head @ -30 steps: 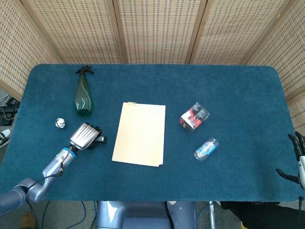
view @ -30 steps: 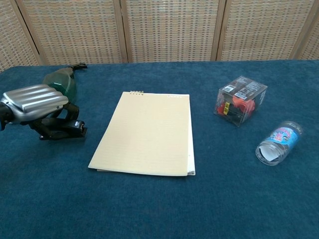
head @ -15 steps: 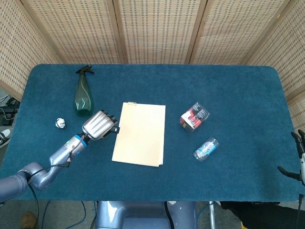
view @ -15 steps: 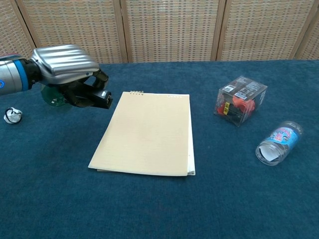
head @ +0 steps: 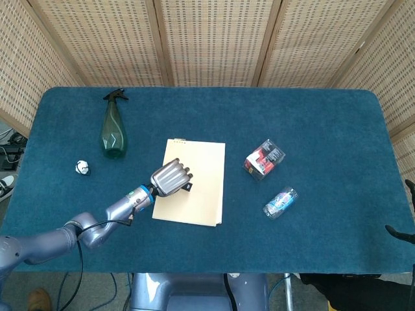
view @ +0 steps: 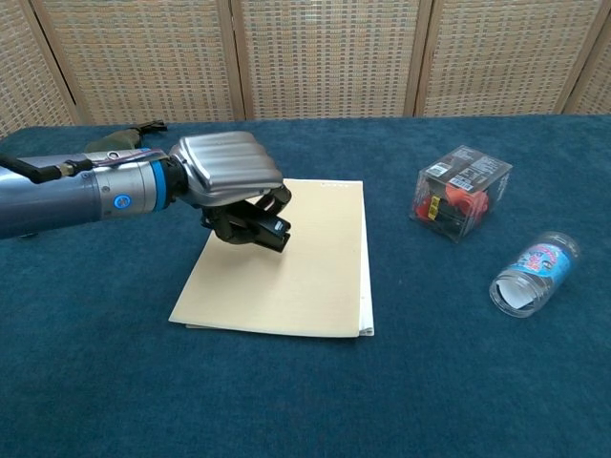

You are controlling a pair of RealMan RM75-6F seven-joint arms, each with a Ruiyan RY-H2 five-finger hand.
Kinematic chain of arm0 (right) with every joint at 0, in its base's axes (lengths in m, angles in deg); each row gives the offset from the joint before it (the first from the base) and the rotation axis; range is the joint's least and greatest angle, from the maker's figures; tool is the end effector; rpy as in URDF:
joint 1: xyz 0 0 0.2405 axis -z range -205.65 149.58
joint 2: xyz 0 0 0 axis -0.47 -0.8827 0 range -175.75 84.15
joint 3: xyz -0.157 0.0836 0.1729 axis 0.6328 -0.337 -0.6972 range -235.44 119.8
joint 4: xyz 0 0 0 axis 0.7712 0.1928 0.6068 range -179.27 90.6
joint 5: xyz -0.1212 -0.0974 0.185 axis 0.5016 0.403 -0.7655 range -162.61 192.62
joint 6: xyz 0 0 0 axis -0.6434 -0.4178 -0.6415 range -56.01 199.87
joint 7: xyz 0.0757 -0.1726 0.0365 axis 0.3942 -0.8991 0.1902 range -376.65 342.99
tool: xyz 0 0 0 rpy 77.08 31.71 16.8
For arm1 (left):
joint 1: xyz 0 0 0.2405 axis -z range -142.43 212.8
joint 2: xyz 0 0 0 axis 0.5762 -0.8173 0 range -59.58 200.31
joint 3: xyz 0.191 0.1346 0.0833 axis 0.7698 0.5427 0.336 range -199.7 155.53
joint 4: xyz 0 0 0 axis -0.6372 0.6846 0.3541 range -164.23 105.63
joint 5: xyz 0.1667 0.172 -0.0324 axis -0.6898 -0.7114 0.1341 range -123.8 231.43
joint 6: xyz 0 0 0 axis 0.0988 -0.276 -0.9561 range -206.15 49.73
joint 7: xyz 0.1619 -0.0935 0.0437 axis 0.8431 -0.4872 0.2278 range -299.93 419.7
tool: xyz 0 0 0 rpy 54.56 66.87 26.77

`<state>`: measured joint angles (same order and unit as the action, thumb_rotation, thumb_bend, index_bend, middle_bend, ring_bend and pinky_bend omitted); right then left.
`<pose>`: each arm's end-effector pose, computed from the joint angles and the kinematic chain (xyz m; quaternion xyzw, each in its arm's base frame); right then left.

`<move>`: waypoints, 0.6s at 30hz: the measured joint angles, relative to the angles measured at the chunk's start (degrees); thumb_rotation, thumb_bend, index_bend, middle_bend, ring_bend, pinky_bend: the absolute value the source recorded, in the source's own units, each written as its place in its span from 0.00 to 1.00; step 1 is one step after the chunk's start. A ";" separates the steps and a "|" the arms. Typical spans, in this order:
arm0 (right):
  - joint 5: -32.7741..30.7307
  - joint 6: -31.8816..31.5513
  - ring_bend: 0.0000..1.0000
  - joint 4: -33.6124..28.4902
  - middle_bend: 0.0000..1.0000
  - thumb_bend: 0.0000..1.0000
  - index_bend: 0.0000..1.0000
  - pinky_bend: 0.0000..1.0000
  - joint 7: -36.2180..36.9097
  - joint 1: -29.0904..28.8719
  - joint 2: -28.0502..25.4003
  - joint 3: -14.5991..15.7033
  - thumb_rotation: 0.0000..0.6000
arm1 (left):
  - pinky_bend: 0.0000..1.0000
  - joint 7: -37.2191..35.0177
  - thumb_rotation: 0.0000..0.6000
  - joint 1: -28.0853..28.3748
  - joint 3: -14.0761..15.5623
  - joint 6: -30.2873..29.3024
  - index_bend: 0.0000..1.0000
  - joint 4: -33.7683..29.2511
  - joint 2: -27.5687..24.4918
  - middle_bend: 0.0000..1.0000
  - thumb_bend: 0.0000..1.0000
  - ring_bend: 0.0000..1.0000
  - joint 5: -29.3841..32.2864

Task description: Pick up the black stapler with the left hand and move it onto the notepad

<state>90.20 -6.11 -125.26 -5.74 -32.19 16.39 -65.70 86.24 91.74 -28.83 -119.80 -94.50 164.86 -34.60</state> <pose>-0.3971 -0.2463 0.1842 0.5181 -0.4259 0.3510 0.6534 -0.0728 0.4142 -0.1216 -0.8977 -0.0200 -0.2638 0.3523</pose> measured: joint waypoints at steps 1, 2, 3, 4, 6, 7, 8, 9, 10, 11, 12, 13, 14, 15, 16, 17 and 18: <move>-0.06 0.07 0.00 0.12 0.00 0.00 0.00 0.00 0.11 0.02 0.02 -0.01 1.00 | 0.54 -0.05 1.00 0.28 0.27 0.08 0.71 0.82 0.74 0.47 0.43 0.57 -0.24; -0.16 0.13 0.00 0.23 0.00 0.00 0.00 0.00 0.23 0.06 0.03 -0.03 1.00 | 0.51 -0.07 1.00 0.58 0.60 0.11 0.62 1.64 1.48 0.40 0.38 0.51 -0.56; -0.17 0.16 0.00 0.27 0.00 0.00 0.00 0.00 0.33 0.06 0.02 -0.05 1.00 | 0.48 0.01 1.00 0.93 1.04 0.11 0.53 2.65 2.35 0.33 0.32 0.44 -1.04; -0.16 0.17 0.00 0.29 0.00 0.00 0.00 0.00 0.42 0.07 0.01 -0.07 1.00 | 0.42 0.14 1.00 1.15 1.35 0.07 0.36 3.35 2.91 0.19 0.20 0.29 -1.33; -0.10 0.16 0.00 0.29 0.00 0.00 0.00 0.00 0.54 0.09 -0.04 -0.09 1.00 | 0.31 0.64 1.00 1.48 2.02 0.06 0.10 4.45 3.81 0.03 0.03 0.08 -1.67; -0.03 0.11 0.00 0.29 0.00 0.00 0.00 0.00 0.58 0.10 -0.04 -0.09 1.00 | 0.25 0.92 1.00 1.52 2.18 0.08 0.03 4.61 3.98 0.00 0.00 0.02 -1.65; 0.07 0.04 0.00 0.29 0.00 0.00 0.00 0.00 0.64 0.13 -0.05 -0.07 1.00 | 0.21 1.27 1.00 1.50 2.25 0.08 0.00 4.65 4.07 0.00 0.00 0.00 -1.55; 0.15 0.00 0.00 0.29 0.00 0.00 0.00 0.00 0.69 0.15 -0.05 -0.05 1.00 | 0.19 1.89 1.00 1.45 2.33 0.13 0.00 4.54 4.07 0.00 0.00 0.00 -1.32; 0.21 0.00 0.00 0.31 0.00 0.00 0.00 0.00 0.72 0.16 -0.05 -0.03 1.00 | 0.17 2.41 1.00 1.40 2.35 0.14 0.00 4.25 3.99 0.00 0.00 0.00 -1.11; 0.28 0.00 0.00 0.31 0.00 0.00 0.00 0.00 0.76 0.16 -0.06 0.00 1.00 | 0.15 2.87 1.00 1.35 2.34 0.08 0.00 3.79 3.85 0.00 0.00 0.00 -0.94; 0.37 -0.03 0.00 0.26 0.00 0.00 0.00 0.00 0.80 0.18 -0.07 0.01 1.00 | 0.14 3.19 1.00 1.29 2.29 -0.19 0.00 2.94 3.54 0.00 0.00 0.00 -0.81; 0.46 -0.11 0.00 0.20 0.00 0.00 0.00 0.00 0.83 0.19 -0.11 0.02 1.00 | 0.13 3.26 1.00 1.23 2.23 -0.59 0.00 2.17 3.21 0.00 0.00 0.00 -0.80; 0.59 -0.25 0.00 0.11 0.00 0.00 0.00 0.00 0.88 0.23 -0.18 0.02 1.00 | 0.12 3.21 1.00 1.17 2.17 -1.19 0.00 1.36 2.80 0.00 0.00 0.00 -0.89; 0.69 -0.35 0.00 0.04 0.00 0.00 0.00 0.00 0.92 0.25 -0.23 0.03 1.00 | 0.11 2.96 1.00 1.08 2.07 -2.28 0.00 0.25 2.11 0.00 0.00 0.00 -1.15; 0.82 -0.46 0.00 -0.06 0.00 0.00 0.00 0.00 0.97 0.28 -0.29 0.04 1.00 | 0.10 2.61 1.00 0.98 1.97 -3.26 0.00 -0.68 1.47 0.00 0.00 0.00 -1.41; 0.99 -0.63 0.00 -0.22 0.00 0.00 0.00 0.00 1.04 0.33 -0.36 0.05 1.00 | 0.09 2.13 1.00 0.86 1.85 -4.36 0.00 -1.72 0.69 0.00 0.00 0.00 -1.71; 1.13 -0.79 0.00 -0.36 0.00 0.00 0.00 0.00 1.07 0.37 -0.42 0.07 1.00 | 0.08 1.45 1.00 0.66 1.67 -5.86 0.00 -3.26 -0.59 0.00 0.00 0.00 -2.13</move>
<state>91.33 -6.89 -125.62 -4.67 -31.82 15.97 -65.63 87.70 92.39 -27.16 -125.66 -97.76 164.27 -36.74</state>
